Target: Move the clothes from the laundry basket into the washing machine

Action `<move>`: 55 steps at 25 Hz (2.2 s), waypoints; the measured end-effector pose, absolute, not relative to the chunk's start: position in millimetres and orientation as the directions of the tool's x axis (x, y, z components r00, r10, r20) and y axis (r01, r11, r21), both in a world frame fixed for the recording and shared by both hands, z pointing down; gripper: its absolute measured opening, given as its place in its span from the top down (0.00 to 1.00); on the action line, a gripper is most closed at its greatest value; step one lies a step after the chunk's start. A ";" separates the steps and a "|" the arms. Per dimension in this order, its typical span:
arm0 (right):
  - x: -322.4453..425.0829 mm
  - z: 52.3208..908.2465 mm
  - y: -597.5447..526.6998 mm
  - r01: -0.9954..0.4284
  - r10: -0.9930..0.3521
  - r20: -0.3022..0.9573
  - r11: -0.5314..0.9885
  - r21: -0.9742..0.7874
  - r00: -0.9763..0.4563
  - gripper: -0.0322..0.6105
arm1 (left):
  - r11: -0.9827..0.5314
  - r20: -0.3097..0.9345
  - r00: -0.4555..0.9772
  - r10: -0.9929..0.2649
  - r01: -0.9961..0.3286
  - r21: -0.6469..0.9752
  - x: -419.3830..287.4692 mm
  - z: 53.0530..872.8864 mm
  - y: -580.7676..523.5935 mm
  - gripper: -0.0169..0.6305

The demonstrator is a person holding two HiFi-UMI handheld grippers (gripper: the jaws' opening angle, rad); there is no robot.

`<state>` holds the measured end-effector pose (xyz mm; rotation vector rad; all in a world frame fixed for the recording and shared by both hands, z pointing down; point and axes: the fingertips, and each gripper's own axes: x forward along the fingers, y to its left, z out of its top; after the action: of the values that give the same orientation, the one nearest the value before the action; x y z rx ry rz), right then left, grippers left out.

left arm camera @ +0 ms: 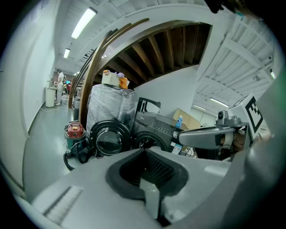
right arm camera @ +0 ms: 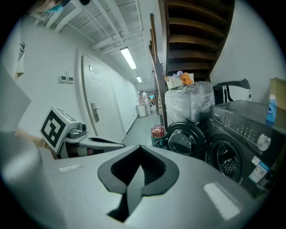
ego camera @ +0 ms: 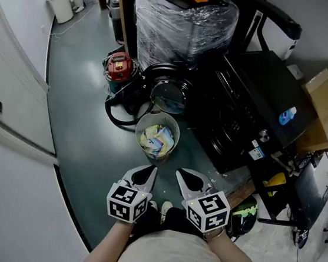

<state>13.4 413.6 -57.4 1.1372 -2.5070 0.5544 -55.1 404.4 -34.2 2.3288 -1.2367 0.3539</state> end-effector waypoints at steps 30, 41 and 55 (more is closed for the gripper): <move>39.0 -39.7 352.1 -0.730 -0.588 0.444 0.615 -0.298 -0.676 0.91 | -0.364 0.501 0.498 -0.708 -0.865 0.345 -54.7 0.3 366.3 0.97; -1.9 -0.9 218.7 -0.782 -0.596 0.526 0.567 -0.260 -0.607 0.91 | -0.401 0.544 0.538 -0.644 -0.843 0.359 -103.8 24.5 239.4 0.97; -40.3 71.9 106.8 -0.794 -0.510 0.639 0.535 -0.288 -0.575 0.88 | -0.422 0.615 0.577 -0.538 -0.815 0.396 -133.2 93.2 136.4 0.97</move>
<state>-40.3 106.8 71.9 1.0582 -2.2896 0.7797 -133.2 136.4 93.2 2.1275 -1.0736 0.5246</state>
